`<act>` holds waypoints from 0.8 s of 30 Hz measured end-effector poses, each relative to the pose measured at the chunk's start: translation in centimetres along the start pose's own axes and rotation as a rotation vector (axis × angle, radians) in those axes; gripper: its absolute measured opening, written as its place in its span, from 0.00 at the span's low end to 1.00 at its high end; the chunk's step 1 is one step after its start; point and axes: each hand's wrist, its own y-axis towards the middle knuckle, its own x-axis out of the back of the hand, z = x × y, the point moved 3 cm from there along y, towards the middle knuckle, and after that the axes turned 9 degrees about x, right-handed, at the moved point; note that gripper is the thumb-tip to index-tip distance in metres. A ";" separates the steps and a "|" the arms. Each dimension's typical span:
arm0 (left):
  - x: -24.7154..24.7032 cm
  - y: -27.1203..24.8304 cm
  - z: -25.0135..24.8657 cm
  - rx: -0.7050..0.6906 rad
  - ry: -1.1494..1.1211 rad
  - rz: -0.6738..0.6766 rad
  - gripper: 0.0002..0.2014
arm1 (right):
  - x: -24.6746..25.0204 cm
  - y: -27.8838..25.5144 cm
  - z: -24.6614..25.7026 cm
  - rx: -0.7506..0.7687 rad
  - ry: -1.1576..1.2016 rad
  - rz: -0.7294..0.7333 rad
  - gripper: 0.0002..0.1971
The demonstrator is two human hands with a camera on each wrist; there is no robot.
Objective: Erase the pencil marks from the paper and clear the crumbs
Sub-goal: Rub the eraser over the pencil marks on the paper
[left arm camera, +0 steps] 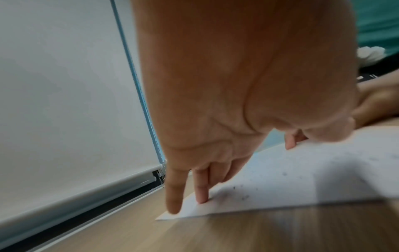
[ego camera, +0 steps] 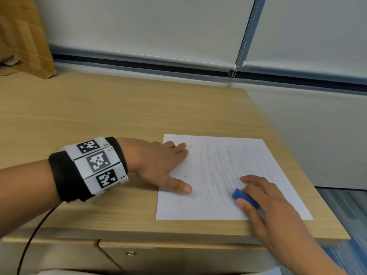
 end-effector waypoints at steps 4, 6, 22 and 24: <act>-1.7 -2.2 -1.0 -0.179 0.095 -0.128 0.48 | -0.4 -0.2 -0.3 -0.015 0.037 -0.042 0.17; -2.9 -3.6 -2.9 -0.338 0.176 -0.196 0.46 | -0.5 -0.2 -0.4 -0.024 0.045 -0.049 0.17; -3.0 -4.1 -4.3 -0.393 0.229 -0.103 0.48 | -0.9 -0.5 -0.9 0.000 0.054 -0.092 0.13; -3.5 -4.4 -6.1 -0.526 0.231 -0.132 0.46 | -0.9 -0.5 -0.9 0.021 0.047 -0.115 0.12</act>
